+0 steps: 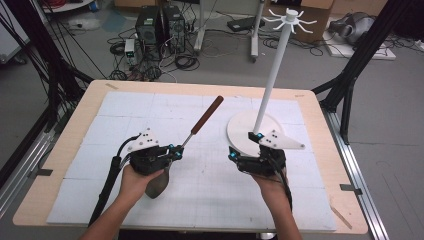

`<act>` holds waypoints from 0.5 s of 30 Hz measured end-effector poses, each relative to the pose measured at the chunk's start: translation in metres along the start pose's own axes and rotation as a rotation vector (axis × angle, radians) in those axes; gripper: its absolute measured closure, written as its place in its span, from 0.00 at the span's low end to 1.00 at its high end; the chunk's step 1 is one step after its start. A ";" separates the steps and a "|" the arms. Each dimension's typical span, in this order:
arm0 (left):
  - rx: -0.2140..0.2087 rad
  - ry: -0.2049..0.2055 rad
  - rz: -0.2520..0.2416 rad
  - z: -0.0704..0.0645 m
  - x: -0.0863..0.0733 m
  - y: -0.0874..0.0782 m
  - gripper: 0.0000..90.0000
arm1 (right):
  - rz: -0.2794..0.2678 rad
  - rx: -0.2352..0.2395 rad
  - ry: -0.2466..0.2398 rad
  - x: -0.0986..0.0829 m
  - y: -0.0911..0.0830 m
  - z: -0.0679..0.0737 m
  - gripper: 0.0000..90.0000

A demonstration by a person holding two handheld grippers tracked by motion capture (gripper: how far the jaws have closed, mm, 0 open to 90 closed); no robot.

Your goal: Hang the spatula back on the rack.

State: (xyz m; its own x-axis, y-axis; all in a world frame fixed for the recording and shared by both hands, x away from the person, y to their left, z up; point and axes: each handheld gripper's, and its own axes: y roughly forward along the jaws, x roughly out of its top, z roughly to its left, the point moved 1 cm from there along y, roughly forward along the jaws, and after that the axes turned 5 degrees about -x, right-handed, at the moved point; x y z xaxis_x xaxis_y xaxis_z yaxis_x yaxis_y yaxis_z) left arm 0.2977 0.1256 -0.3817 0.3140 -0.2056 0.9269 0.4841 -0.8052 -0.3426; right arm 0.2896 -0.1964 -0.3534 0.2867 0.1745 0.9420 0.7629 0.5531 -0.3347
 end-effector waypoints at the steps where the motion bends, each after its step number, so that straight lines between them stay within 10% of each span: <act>1: 0.006 0.007 -0.006 -0.001 0.000 0.000 0.93 | -0.003 0.005 0.002 0.004 0.004 0.001 0.20; 15: 0.011 0.029 -0.064 -0.022 0.001 0.004 0.93 | -0.053 0.130 0.038 0.053 0.038 0.027 0.20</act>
State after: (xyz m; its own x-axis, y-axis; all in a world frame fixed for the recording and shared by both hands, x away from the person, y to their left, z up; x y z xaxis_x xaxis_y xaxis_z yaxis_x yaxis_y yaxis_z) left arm 0.2822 0.1096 -0.3786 0.2583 -0.1700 0.9510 0.5111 -0.8113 -0.2838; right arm 0.3186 -0.1441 -0.3157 0.2712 0.1126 0.9559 0.6972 0.6618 -0.2757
